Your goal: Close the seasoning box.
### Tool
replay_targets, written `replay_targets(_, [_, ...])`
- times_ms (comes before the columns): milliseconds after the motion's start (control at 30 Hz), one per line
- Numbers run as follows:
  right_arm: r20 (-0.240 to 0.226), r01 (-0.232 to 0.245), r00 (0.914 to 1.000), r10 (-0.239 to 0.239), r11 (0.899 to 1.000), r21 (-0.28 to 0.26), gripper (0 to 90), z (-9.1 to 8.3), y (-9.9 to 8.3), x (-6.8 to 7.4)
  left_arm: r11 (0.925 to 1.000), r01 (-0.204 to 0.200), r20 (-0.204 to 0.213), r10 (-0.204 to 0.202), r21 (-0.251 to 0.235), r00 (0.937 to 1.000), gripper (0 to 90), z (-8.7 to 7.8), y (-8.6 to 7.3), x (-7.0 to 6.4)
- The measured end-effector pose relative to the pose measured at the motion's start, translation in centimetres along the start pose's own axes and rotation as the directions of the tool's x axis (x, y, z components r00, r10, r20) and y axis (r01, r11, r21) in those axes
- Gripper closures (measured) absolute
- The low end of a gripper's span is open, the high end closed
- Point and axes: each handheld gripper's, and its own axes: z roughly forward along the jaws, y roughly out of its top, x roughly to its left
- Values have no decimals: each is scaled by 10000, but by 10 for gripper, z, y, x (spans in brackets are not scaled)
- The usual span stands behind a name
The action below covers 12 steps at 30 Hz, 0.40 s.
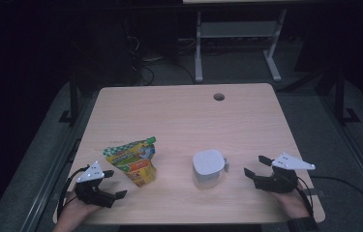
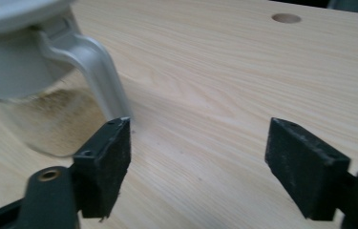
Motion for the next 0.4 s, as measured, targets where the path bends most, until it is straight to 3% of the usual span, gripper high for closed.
replay_targets(233, [383, 57, 9992, -71, 9993, 367, 151, 6, -10, -4, 10000, 25, -21, -25, 22, 10000, 68, 2, -1, 0])
replay_targets(400, [406, 104, 9991, -115, 9995, 286, 141, 7, -10, -3, 10000, 30, -32, -30, 30, 10000, 68, 2, 0, 0])
